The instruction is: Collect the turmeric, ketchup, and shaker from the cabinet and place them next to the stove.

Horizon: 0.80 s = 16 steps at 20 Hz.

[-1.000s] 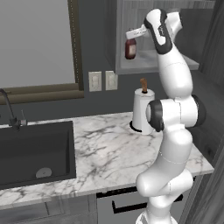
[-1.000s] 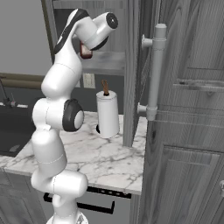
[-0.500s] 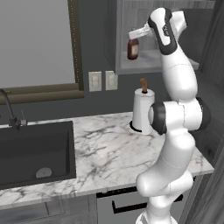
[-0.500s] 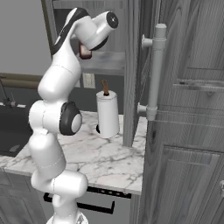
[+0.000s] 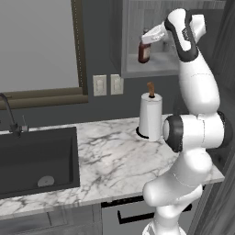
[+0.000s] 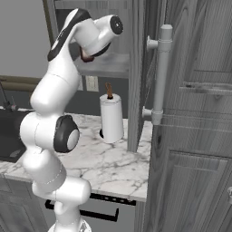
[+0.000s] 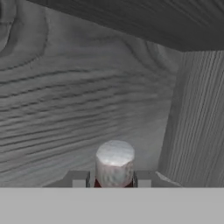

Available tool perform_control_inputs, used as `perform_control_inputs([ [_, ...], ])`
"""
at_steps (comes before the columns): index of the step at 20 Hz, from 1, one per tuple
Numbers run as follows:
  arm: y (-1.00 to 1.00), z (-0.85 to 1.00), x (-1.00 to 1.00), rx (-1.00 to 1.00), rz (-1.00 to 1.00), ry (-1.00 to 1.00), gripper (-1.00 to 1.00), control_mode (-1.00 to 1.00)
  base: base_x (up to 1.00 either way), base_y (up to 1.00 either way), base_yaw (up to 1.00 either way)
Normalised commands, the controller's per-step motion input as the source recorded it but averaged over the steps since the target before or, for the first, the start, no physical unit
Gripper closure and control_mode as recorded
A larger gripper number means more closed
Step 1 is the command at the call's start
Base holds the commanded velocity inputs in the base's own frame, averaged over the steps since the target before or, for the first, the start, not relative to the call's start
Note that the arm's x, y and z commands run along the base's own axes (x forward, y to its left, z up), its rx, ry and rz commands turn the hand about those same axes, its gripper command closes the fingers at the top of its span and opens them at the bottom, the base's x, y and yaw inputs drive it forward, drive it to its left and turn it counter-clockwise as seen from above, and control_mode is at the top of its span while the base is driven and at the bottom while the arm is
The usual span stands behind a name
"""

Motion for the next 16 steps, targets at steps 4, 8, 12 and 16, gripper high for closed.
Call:
perform_control_inputs([
  [4, 0.00, 0.00, -0.78, 0.00, 0.00, -0.19, 1.00, -1.00, 0.00, 0.00, 0.00],
  [8, 0.00, 0.00, -0.93, 0.00, 0.00, -0.12, 1.00, -1.00, 0.00, 0.00, 0.00],
  [12, 0.00, 0.04, -1.00, 0.00, 0.00, -0.05, 1.00, -1.00, 0.00, 0.00, 0.00],
  [16, 0.00, 0.08, -1.00, 0.00, 0.00, 0.00, 1.00, -1.00, 0.00, 0.00, 0.00],
])
